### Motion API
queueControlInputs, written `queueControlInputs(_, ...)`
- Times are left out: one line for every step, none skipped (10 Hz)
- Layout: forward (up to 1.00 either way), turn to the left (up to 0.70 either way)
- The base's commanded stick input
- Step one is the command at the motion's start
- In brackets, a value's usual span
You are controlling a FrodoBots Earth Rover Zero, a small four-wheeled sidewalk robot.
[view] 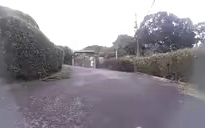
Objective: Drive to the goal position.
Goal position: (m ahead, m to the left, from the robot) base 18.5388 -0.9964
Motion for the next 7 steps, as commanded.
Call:
queueControlInputs(0.5,0.0)
queueControlInputs(0.5,0.0)
queueControlInputs(0.5,0.0)
queueControlInputs(0.5,0.0)
queueControlInputs(0.5,0.0)
queueControlInputs(0.5,0.0)
queueControlInputs(0.5,0.0)
